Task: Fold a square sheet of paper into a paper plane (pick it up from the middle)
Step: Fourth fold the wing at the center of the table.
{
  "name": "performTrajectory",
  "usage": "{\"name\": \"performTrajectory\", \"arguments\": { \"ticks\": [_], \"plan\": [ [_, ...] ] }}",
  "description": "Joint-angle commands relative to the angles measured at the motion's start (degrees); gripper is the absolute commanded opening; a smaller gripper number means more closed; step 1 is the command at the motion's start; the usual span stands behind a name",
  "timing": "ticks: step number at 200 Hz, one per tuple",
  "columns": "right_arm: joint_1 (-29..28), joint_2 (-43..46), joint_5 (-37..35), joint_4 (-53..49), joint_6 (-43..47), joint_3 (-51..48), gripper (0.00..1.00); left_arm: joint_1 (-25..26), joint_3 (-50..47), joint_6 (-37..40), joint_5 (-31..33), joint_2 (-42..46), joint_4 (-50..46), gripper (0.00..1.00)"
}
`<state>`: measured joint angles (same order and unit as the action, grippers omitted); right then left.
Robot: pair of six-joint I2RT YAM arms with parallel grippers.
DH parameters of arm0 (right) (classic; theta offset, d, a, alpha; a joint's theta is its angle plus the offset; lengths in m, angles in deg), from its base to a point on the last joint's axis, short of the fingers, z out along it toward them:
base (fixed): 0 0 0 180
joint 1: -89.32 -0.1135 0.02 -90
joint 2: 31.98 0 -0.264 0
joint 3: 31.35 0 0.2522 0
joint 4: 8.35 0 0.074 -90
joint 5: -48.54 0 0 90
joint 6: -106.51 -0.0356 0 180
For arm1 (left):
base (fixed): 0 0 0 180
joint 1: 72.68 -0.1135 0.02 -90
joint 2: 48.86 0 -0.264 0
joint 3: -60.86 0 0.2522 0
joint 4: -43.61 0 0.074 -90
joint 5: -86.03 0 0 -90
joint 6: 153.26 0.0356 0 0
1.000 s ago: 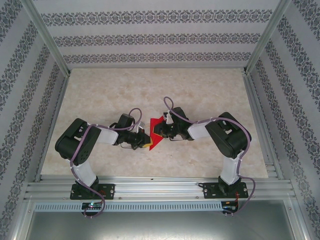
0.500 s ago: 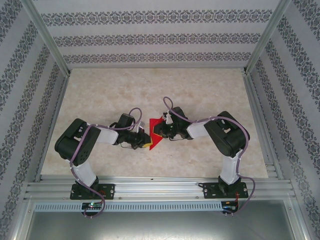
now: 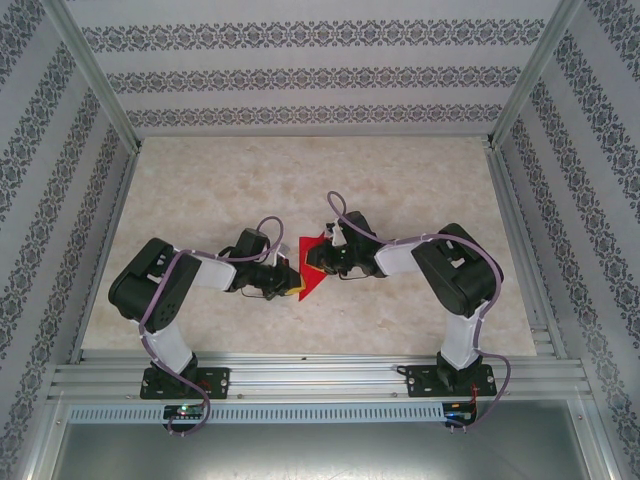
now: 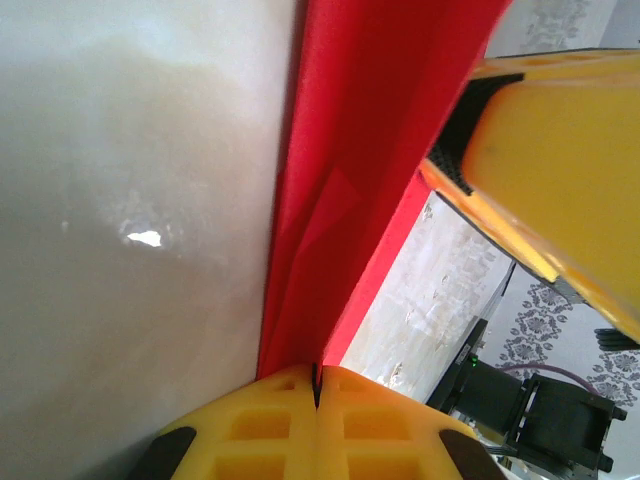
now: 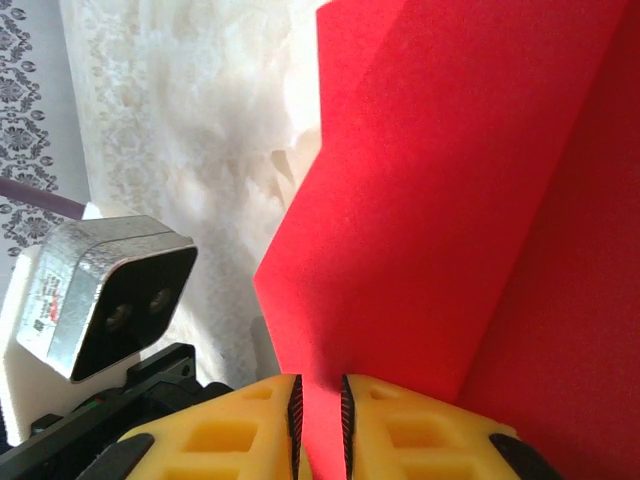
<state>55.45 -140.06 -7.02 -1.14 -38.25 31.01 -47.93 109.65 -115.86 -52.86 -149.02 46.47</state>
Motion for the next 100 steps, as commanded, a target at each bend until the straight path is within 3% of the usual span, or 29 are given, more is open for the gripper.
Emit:
{"name": "performTrajectory", "arguments": {
  "ticks": [1, 100],
  "plan": [
    [0.38, 2.23, 0.39, -1.17, 1.65, 1.36, 0.20, -0.23, -3.58, -3.43, 7.01, -1.18, -1.95, 0.00],
    [-0.01, -3.87, 2.65, -1.25, 1.32, 4.54, 0.18, -0.19, -2.35, -2.25, 6.57, -1.70, -4.41, 0.00]
  ]
}}
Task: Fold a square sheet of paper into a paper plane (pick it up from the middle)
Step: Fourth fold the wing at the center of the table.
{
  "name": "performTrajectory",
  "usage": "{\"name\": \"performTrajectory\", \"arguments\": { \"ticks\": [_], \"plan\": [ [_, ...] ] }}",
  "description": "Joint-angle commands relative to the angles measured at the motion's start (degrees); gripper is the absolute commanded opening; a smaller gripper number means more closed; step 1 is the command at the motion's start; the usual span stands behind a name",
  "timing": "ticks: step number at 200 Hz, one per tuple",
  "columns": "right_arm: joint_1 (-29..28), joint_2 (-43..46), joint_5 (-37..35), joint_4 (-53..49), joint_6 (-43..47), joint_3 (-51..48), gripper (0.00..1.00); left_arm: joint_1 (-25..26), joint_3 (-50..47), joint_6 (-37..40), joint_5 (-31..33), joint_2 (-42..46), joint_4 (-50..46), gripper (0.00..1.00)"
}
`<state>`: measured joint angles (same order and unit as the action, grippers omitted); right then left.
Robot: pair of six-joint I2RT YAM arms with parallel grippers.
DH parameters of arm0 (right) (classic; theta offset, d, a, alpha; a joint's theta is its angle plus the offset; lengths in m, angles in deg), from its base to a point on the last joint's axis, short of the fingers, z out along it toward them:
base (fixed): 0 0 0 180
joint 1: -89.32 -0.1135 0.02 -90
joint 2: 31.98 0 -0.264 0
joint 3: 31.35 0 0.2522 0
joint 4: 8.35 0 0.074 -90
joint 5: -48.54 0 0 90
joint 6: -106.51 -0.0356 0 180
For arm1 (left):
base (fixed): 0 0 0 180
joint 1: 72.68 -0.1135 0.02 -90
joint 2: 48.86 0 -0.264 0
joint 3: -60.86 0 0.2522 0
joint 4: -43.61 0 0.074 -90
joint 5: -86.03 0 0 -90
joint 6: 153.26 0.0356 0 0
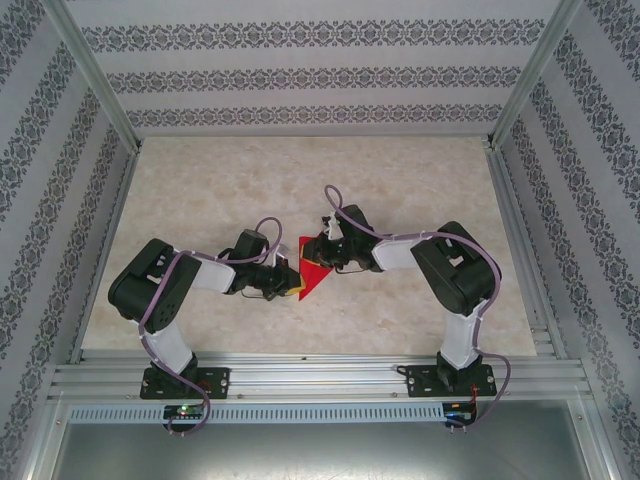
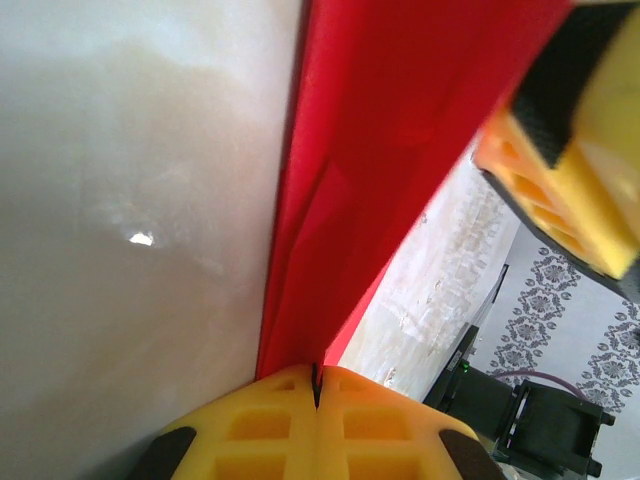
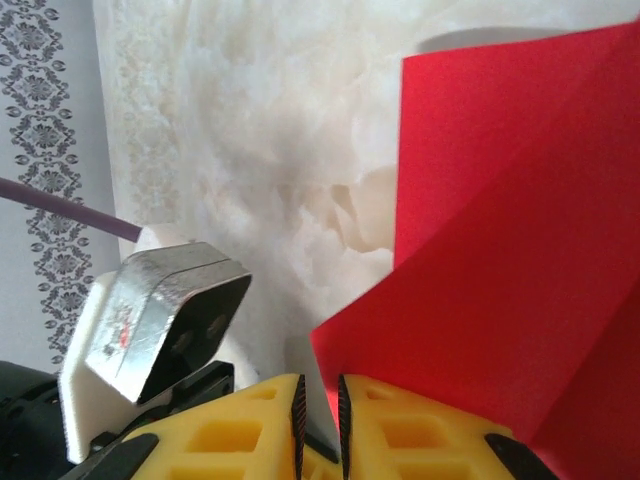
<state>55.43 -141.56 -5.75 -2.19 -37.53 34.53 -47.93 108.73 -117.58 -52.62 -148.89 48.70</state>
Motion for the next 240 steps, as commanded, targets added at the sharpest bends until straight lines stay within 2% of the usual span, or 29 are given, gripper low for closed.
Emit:
{"name": "performTrajectory", "arguments": {
  "ticks": [1, 99, 129, 152, 189, 204, 240],
  "plan": [
    [0.03, -2.38, 1.39, -0.17, 0.60, 1.04, 0.18, -0.17, -1.43, -0.54, 6.35, -1.84, -6.63, 0.00],
    [0.03, -4.06, -0.61, -4.25, 2.26, 0.67, 0.18, -0.23, -1.46, 0.93, 6.11, 0.26, -8.70, 0.00],
    [-0.12, -4.10, -1.19, -4.91, 1.72, 0.09, 0.18, -0.04, -0.57, 2.73, 6.78, 2.92, -11.98, 0.09],
    [-0.42, -4.37, -1.26, -5.03, 1.34, 0.06, 0.19, 0.06, 0.68, 5.11, 8.39, 4.01, -17.25, 0.10],
    [-0.78, -4.44, -1.39, -5.33, 1.31, 0.42, 0.19, 0.62, 1.14, 5.63, 8.79, 3.69, -19.09, 0.09],
    [-0.91, -4.57, -1.47, -5.39, 1.22, 0.43, 0.19, 1.02, 1.17, 5.51, 8.77, 4.17, -18.85, 0.14],
    [-0.91, -4.68, -1.74, -5.40, 1.04, 0.16, 0.19, 1.75, 2.04, 7.04, 10.45, 6.86, -21.00, 0.17]
  ]
}}
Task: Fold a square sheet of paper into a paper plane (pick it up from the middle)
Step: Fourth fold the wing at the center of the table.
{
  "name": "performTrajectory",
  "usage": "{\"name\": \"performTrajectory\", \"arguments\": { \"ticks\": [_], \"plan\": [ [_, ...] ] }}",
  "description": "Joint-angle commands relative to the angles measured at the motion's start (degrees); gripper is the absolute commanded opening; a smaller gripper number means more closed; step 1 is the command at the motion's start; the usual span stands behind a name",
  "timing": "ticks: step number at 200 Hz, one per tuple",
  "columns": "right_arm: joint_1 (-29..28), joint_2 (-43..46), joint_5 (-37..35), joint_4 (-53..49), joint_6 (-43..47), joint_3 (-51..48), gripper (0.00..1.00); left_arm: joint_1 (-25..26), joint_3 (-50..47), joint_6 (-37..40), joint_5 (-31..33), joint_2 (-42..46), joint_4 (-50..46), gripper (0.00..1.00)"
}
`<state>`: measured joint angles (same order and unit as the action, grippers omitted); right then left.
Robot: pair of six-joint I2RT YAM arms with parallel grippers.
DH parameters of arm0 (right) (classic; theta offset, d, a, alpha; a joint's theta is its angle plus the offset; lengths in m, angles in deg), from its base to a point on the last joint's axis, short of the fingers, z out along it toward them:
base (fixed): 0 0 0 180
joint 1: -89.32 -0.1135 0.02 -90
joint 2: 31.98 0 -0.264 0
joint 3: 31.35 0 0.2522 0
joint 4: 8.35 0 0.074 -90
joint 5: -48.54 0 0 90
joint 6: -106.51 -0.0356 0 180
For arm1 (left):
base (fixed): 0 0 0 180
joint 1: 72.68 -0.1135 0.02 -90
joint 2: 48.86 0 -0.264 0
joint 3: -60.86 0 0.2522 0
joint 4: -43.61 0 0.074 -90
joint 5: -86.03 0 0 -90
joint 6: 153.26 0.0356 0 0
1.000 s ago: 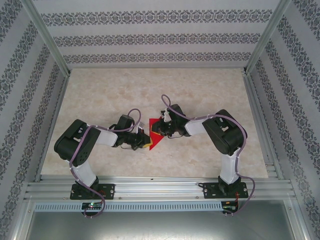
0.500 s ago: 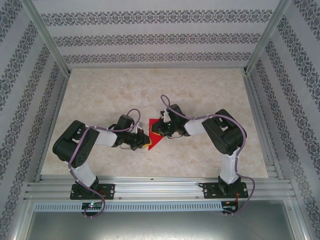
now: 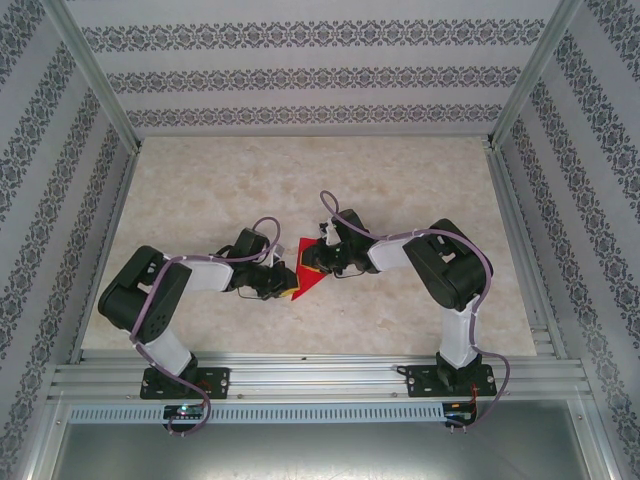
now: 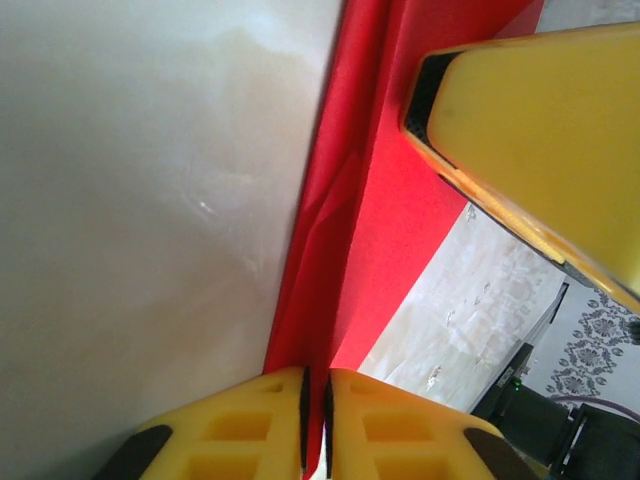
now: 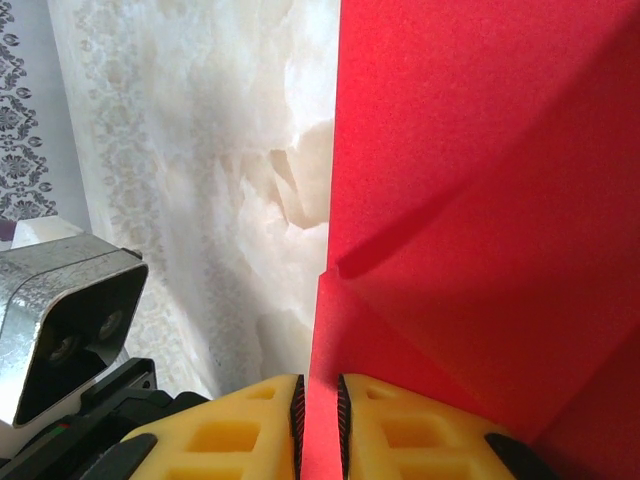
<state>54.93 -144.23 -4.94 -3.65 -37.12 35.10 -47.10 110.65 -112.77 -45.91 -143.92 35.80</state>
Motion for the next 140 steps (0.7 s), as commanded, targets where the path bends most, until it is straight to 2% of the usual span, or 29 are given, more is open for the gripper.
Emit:
{"name": "performTrajectory", "arguments": {
  "ticks": [1, 55, 72, 140],
  "plan": [
    [-0.41, -2.01, -2.57, -3.95, 0.67, -0.40, 0.19, 0.90, 0.19, 2.36, 3.76, 1.99, -8.22, 0.18],
    [-0.45, -2.28, -2.60, -3.69, 0.50, -0.49, 0.20, 2.29, 3.79, 6.25, 6.95, 0.46, -16.10, 0.17],
    [-0.54, -2.16, -2.59, -3.72, 0.45, -0.57, 0.20, 2.62, 4.42, 6.39, 8.96, -0.10, -18.00, 0.12],
    [-0.53, -2.25, -3.02, -3.92, 0.45, -0.92, 0.20, 3.67, 5.06, 7.71, 9.84, -1.82, -21.59, 0.02]
  ]
}}
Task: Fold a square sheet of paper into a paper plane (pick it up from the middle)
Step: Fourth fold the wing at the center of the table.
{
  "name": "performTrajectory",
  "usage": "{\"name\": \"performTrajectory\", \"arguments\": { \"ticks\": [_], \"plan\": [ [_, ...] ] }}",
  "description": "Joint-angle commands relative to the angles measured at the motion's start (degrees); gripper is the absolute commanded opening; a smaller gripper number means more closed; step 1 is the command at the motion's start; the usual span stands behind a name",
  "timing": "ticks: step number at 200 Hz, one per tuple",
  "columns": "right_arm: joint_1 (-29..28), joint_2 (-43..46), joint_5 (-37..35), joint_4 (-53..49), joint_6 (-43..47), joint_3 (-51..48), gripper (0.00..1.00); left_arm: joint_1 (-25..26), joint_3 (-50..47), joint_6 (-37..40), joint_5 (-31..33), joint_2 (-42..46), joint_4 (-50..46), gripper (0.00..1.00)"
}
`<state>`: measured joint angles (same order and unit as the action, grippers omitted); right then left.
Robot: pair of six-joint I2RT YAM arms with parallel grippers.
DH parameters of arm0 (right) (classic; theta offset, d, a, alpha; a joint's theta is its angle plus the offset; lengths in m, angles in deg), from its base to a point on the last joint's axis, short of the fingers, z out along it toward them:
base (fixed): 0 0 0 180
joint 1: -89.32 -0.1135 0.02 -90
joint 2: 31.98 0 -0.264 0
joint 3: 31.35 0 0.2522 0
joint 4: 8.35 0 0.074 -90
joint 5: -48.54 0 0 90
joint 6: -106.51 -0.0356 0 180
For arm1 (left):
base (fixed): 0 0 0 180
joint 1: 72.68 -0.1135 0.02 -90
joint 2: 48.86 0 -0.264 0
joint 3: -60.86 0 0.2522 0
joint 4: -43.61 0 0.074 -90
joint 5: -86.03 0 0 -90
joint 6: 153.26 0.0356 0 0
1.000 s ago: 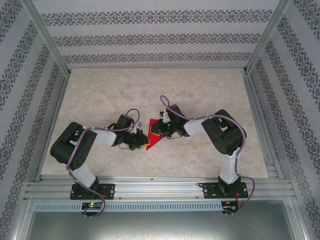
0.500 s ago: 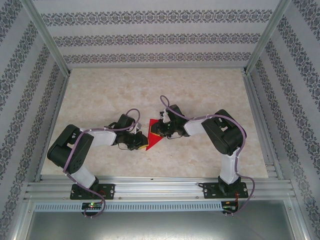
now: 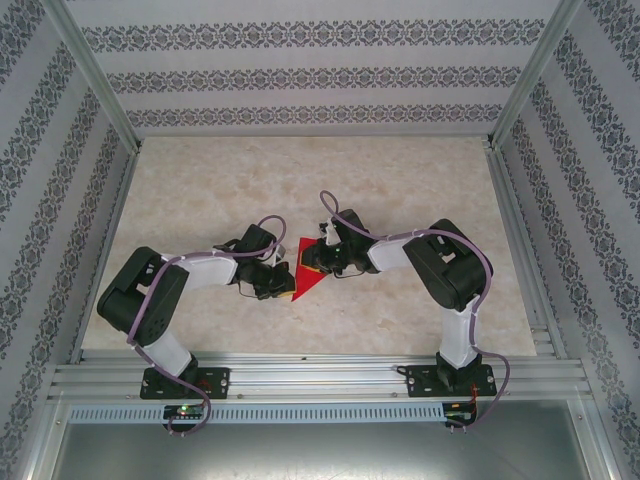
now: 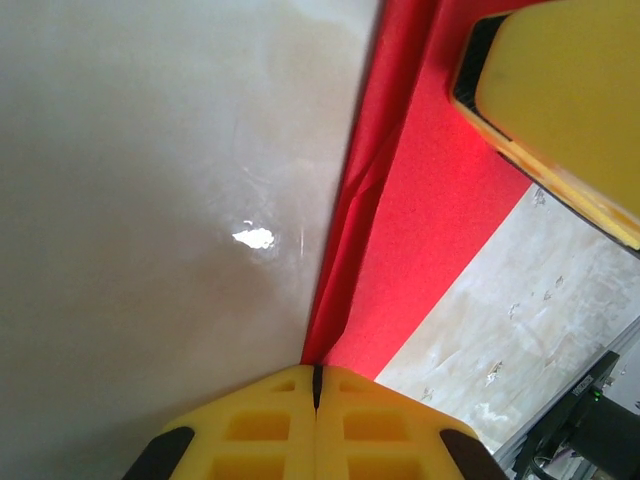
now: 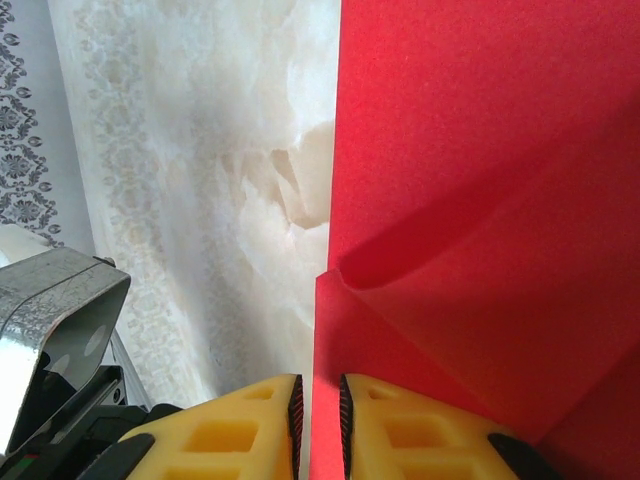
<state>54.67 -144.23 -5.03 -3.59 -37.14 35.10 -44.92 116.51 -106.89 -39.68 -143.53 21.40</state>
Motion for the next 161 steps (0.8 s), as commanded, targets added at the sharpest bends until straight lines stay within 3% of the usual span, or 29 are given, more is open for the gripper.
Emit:
{"name": "performTrajectory", "arguments": {
  "ticks": [1, 66, 161],
  "plan": [
    [-0.25, -2.26, -2.94, -4.05, 0.47, -0.92, 0.20, 1.49, -0.78, 1.86, 3.70, -2.15, -7.28, 0.02],
    [-0.41, -2.32, -2.85, -4.25, 0.47, -0.74, 0.21, 3.08, -0.17, 3.02, 2.88, 0.98, -8.75, 0.16],
    [-0.30, -2.91, -3.20, -4.56, 0.56, -0.92, 0.21, 4.57, 1.96, 4.44, 7.28, 1.94, -14.38, 0.19]
  ]
}}
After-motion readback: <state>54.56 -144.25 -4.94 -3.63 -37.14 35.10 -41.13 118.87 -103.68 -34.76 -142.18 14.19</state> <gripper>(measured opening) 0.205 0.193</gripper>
